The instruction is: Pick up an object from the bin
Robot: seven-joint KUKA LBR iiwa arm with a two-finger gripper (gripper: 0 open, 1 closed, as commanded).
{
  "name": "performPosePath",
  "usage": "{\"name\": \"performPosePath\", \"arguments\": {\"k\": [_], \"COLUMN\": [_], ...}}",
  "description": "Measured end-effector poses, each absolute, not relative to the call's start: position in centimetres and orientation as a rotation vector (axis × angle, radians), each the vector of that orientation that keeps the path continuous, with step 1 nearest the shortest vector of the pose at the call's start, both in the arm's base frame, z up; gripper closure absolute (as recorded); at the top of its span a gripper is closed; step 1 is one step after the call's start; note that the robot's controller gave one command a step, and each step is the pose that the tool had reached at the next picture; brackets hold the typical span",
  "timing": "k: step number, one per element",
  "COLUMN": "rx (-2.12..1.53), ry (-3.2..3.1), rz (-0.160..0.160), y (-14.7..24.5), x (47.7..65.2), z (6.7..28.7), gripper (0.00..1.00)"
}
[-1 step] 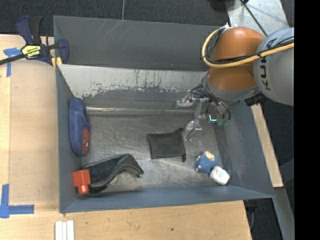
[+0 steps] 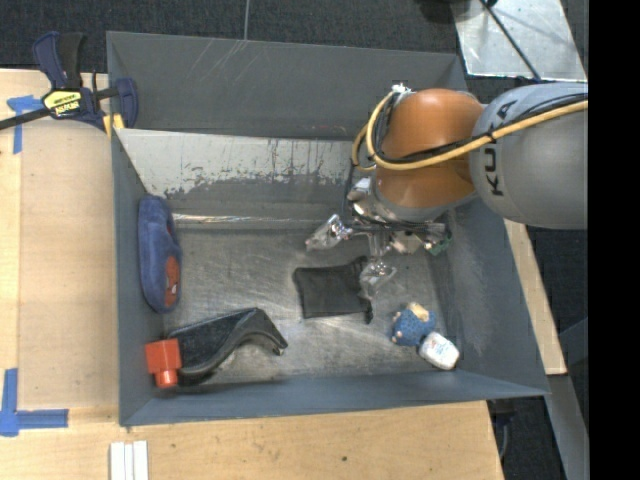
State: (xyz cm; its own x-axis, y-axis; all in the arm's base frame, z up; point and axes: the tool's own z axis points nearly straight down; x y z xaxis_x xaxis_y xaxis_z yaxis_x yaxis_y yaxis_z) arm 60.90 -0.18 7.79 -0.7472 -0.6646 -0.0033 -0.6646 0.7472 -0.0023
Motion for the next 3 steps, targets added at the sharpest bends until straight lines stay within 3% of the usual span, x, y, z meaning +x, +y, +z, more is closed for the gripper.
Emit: {"name": "performPosePath", "arguments": {"k": [1,2,3], "rx": [-1.104,-1.147,-1.07], "ry": [2.922,2.914,2.941], "rz": [-0.004,-0.006,-0.004], "y": [-0.1,-1.5,0.8], "x": [61.3,61.6,59.8], "z": [8.1,17.6,24.8], "gripper": [1.0,1.0,1.0]}}
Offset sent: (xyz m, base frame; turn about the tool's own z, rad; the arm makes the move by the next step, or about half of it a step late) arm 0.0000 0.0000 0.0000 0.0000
